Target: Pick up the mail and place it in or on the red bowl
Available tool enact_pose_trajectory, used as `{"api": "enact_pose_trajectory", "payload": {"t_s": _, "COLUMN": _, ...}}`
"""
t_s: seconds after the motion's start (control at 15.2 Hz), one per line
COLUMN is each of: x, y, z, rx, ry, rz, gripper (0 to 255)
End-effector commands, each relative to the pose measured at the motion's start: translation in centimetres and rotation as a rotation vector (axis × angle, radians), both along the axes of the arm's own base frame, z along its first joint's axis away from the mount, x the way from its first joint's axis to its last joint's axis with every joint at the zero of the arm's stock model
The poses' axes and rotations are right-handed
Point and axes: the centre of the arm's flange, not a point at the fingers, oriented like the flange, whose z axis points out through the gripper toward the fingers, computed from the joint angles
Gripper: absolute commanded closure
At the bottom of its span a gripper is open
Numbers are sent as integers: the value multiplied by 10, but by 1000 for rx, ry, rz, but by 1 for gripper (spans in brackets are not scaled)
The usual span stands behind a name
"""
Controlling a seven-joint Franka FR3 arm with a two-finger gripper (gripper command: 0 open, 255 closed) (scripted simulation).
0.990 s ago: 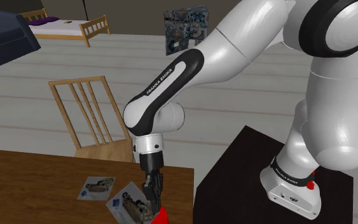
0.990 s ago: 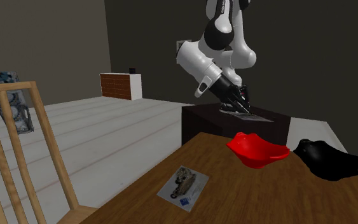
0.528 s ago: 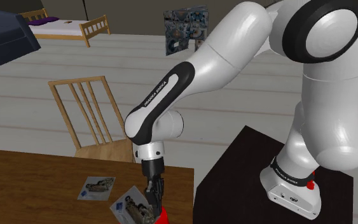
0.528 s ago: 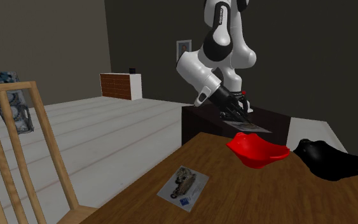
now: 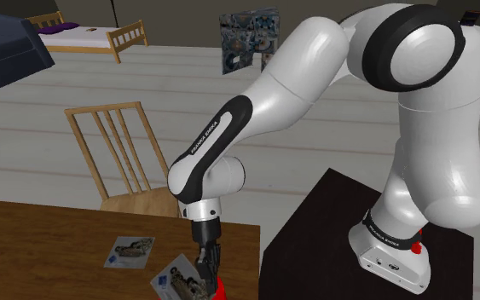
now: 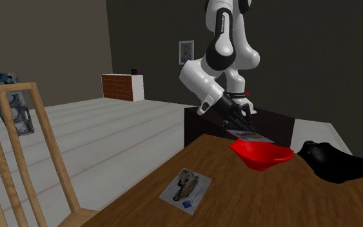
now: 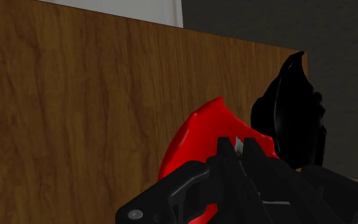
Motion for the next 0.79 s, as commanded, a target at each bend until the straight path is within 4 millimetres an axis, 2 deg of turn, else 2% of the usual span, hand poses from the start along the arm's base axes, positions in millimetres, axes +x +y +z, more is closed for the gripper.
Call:
{"api": "enact_pose_trajectory", "payload": {"t_s": 0.0, "x": 0, "y": 0, "z": 0, "rx": 0, "ry": 0, "rz": 0, "gripper": 255}}
{"api": "enact_pose_trajectory", "payload": {"t_s": 0.2, "x": 0, "y": 0, "z": 0, "rx": 0, "ry": 0, "rz": 0, "gripper": 255}}
{"api": "enact_pose_trajectory", "payload": {"t_s": 0.26, "x": 0, "y": 0, "z": 0, "rx": 0, "ry": 0, "rz": 0, "gripper": 0}}
{"api": "enact_pose_trajectory", "payload": {"t_s": 0.59, "x": 0, "y": 0, "z": 0, "rx": 0, "ry": 0, "rz": 0, "gripper": 0}}
{"api": "enact_pose_trajectory", "payload": {"t_s": 0.73, "x": 16, "y": -12, "z": 17, "rx": 0, "ry": 0, "rz": 0, "gripper": 0}}
